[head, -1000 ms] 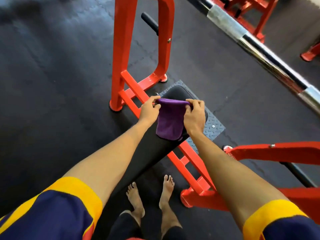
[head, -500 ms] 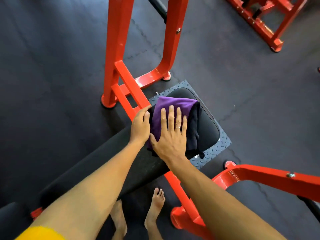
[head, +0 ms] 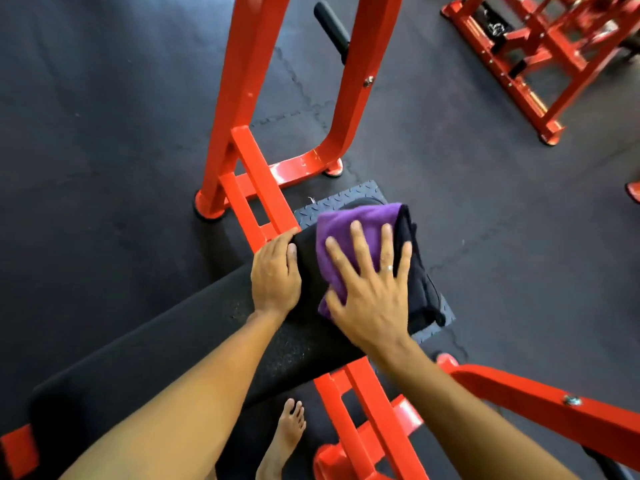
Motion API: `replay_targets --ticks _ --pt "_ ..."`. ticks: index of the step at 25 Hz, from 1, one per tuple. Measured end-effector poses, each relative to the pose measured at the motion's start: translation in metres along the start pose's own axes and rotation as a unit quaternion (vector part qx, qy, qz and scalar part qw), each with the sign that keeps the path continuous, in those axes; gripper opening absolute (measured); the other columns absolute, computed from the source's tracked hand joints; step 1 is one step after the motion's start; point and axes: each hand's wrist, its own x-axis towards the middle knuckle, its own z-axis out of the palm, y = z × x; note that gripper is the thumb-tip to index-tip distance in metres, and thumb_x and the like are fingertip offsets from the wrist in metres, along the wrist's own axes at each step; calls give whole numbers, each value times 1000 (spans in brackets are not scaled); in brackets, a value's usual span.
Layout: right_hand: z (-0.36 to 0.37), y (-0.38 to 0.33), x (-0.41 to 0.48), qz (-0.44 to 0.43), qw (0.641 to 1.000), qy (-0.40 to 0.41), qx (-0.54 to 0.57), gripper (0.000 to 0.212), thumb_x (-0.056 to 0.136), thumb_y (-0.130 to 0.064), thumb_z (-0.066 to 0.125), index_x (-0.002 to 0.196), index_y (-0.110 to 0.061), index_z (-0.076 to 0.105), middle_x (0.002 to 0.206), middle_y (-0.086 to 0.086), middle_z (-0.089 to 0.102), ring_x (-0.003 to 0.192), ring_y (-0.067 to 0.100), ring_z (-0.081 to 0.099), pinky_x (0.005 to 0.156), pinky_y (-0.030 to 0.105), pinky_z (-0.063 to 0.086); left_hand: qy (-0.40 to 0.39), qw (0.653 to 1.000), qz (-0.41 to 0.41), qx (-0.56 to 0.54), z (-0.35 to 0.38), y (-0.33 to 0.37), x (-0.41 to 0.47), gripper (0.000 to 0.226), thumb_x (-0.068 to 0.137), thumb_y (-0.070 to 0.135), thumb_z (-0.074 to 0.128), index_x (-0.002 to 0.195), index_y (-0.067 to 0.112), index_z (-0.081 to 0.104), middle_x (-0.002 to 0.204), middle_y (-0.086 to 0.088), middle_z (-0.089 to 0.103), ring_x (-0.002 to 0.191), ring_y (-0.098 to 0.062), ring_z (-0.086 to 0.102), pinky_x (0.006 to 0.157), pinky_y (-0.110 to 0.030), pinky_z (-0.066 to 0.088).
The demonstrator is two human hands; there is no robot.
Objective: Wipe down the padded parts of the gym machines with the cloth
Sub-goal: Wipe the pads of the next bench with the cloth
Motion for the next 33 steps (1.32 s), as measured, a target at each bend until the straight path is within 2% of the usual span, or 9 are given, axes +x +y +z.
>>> replay_targets --ticks 4,8,12,15,18,21,25,28,33 --pt "2 -4 65 -196 978 -58 -30 68 86 -60 40 148 -35 50 159 5 42 152 39 25 122 65 9 18 1000 -3 23 2 -5 1 37 100 21 37 118 7 67 112 -11 72 104 -30 64 95 -37 44" --pt "-14 14 121 -60 991 -108 -44 58 85 -69 38 124 -33 61 127 -1 62 125 34 49 106 52 33 22 999 -3 23 0 0 -1 38 103 21 38 127 11 66 123 -4 69 114 -18 57 102 -32 40" --pt "-15 28 73 7 1000 -22 -18 62 88 -64 43 141 -32 52 147 2 48 136 44 39 106 57 36 20 1000 -6 22 -2 2 -1 39 102 22 37 128 14 65 123 -2 69 115 -20 61 103 -32 39" --pt "-13 5 102 -56 994 -71 -58 60 90 -66 35 132 -30 60 140 3 56 135 40 44 112 62 27 12 999 -10 33 -1 0 3 40 102 23 36 128 13 65 123 -2 70 115 -20 61 104 -33 41" --pt "-17 -5 141 -136 976 -157 -59 55 93 -71 35 112 -30 66 117 -2 67 115 30 59 92 44 38 13 999 -1 37 0 0 -2 41 103 25 35 128 13 65 123 -3 69 115 -21 62 103 -34 42" --pt "-21 21 140 -21 991 -131 -6 50 92 -71 41 109 -31 66 111 -3 66 109 30 60 76 38 38 11 1000 -3 29 0 -1 2 41 102 25 35 128 14 65 123 -2 69 115 -19 60 103 -32 40" --pt "-32 35 78 159 980 -67 102 65 90 -68 51 146 -37 39 149 -8 41 128 34 47 85 45 47 11 999 0 30 -1 1 0 39 102 23 36 128 15 64 123 -1 69 115 -19 60 103 -32 39" --pt "-28 33 62 187 973 -69 115 71 90 -67 53 150 -39 30 154 -7 32 132 37 42 91 48 48 13 999 0 35 -1 2 0 38 102 22 37 128 15 64 123 -2 69 115 -19 60 104 -34 39" --pt "-19 27 132 148 975 -127 105 55 89 -67 50 135 -36 55 135 -2 54 121 37 54 98 49 43 8 999 -8 43 -1 0 0 40 101 24 36 129 14 64 126 -4 68 118 -22 60 106 -42 43"
